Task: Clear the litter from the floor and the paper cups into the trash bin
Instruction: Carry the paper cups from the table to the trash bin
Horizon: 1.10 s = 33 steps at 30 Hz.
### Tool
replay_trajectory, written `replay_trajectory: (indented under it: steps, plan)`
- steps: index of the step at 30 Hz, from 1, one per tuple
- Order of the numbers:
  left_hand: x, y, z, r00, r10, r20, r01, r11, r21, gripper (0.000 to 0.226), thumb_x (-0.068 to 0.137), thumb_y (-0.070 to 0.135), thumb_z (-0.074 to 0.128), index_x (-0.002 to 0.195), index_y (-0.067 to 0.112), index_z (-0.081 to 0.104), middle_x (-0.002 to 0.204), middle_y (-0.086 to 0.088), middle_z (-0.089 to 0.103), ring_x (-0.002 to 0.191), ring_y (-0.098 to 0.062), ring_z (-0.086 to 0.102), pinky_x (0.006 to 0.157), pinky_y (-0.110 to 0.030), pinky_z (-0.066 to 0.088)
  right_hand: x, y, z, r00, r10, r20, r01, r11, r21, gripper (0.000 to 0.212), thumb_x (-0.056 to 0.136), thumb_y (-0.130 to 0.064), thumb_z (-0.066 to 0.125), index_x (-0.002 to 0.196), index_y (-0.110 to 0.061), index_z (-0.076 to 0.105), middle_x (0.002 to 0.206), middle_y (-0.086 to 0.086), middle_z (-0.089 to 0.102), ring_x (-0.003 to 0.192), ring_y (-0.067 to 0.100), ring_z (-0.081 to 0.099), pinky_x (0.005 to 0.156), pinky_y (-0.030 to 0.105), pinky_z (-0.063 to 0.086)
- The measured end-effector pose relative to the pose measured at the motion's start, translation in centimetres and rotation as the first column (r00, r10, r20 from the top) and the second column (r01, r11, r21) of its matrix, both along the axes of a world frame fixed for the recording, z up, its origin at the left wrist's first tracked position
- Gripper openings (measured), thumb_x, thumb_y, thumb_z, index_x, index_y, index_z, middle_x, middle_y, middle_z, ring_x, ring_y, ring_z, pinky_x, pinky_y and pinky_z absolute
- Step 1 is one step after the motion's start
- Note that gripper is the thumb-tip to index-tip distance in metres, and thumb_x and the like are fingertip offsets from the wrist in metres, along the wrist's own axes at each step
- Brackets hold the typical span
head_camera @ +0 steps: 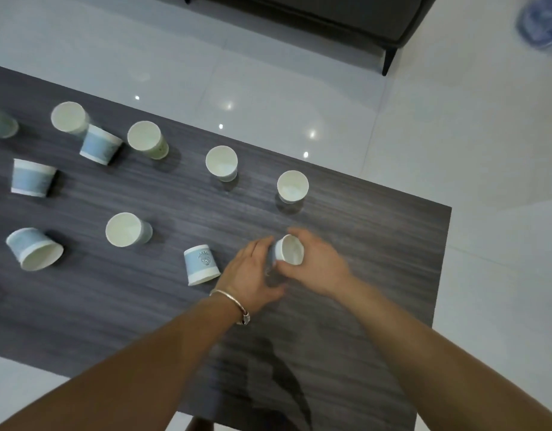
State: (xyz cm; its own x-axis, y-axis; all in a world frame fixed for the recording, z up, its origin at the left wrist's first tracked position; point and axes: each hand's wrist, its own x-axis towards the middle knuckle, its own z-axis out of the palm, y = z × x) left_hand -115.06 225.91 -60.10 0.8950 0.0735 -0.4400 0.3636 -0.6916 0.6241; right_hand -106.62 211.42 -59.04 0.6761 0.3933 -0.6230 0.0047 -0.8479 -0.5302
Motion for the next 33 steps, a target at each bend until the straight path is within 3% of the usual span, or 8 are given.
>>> replay_trajectory:
  steps: [6,8,11,14,17,22,28,33]
  plan:
    - [-2.3,3.7,-1.0,0.989,0.143,0.023,-0.142,0.989,-0.042,0.069,0.061,0.038,0.073,0.125,0.025,0.050,0.115,0.008,0.061,0.105,-0.013,0.058,0.088,-0.030,0.048,0.2,3.2,0.3,0.972,0.236,-0.012,-0.232,0.963,0.134,0.094,0.066,-0.073,0.067,0.146,-0.039,0.031,0.148,-0.014,0.042,0.132,0.009,0.043,0.104,0.031,0.039]
    - [-3.8,4.8,-1.4,0.981,0.193,0.016,-0.194,0.981,0.001,0.065,0.063,0.040,0.074,0.122,0.029,0.049,0.109,0.011,0.061,0.098,-0.012,0.059,0.081,-0.027,0.049,2.7,3.8,-0.7,0.960,0.204,0.192,-0.226,0.969,0.101,0.087,0.072,-0.070,0.065,0.146,-0.034,0.035,0.148,-0.008,0.041,0.133,0.015,0.040,0.104,0.036,0.040]
    - [-6.2,6.0,-2.0,0.971,0.234,-0.044,-0.230,0.971,0.068,0.070,0.063,0.042,0.074,0.124,0.033,0.042,0.110,0.010,0.059,0.096,-0.018,0.060,0.077,-0.030,0.051,7.4,4.8,-2.8,0.850,0.097,0.518,-0.095,0.995,-0.030,0.085,0.077,-0.053,0.070,0.148,-0.025,0.033,0.151,0.006,0.032,0.135,0.030,0.031,0.106,0.046,0.037]
    - [-7.9,6.1,-2.0,0.969,0.247,-0.022,-0.247,0.969,0.028,0.072,0.064,0.043,0.071,0.127,0.038,0.037,0.116,0.010,0.057,0.101,-0.016,0.058,0.083,-0.033,0.053,10.5,5.9,-5.1,0.875,0.208,0.437,-0.109,0.965,-0.241,0.093,0.078,-0.050,0.070,0.152,-0.034,0.015,0.159,0.005,0.010,0.141,0.036,0.019,0.105,0.052,0.035]
    - [-8.3,5.6,-1.4,0.962,0.262,0.079,-0.262,0.965,-0.016,0.069,0.064,0.043,0.069,0.125,0.040,0.037,0.117,0.014,0.056,0.103,-0.008,0.054,0.082,-0.021,0.047,10.5,6.6,-6.6,0.910,0.282,0.305,-0.176,0.926,-0.333,0.081,0.084,-0.042,0.068,0.150,-0.032,0.022,0.152,0.012,0.022,0.131,0.040,0.034,0.097,0.049,0.042]
    - [-8.1,6.2,0.6,0.955,0.269,0.123,-0.267,0.963,-0.033,0.066,0.065,0.046,0.066,0.125,0.035,0.042,0.119,0.015,0.053,0.109,-0.007,0.050,0.084,-0.024,0.047,5.1,6.9,-4.7,0.930,0.272,0.247,-0.179,0.923,-0.341,0.064,0.087,-0.042,0.063,0.143,-0.028,0.034,0.138,0.010,0.037,0.121,0.035,0.045,0.089,0.046,0.048]
    - [-8.7,8.4,5.1,0.973,0.167,0.158,-0.185,0.977,0.105,0.071,0.067,0.040,0.073,0.130,0.023,0.045,0.128,0.003,0.050,0.114,-0.020,0.048,0.093,-0.028,0.040,-1.3,6.3,2.5,0.924,0.284,0.255,-0.205,0.932,-0.298,0.067,0.086,-0.044,0.063,0.144,-0.032,0.030,0.140,0.004,0.036,0.122,0.030,0.046,0.088,0.042,0.048]
    - [-10.6,8.4,9.8,0.984,0.081,0.156,-0.096,0.991,0.094,0.069,0.066,0.035,0.072,0.128,0.021,0.046,0.130,0.002,0.051,0.118,-0.022,0.050,0.096,-0.035,0.044,-6.0,4.3,10.0,0.937,0.164,0.307,-0.087,0.964,-0.250,0.068,0.085,-0.045,0.061,0.144,-0.038,0.029,0.141,0.001,0.035,0.123,0.027,0.046,0.091,0.042,0.051]
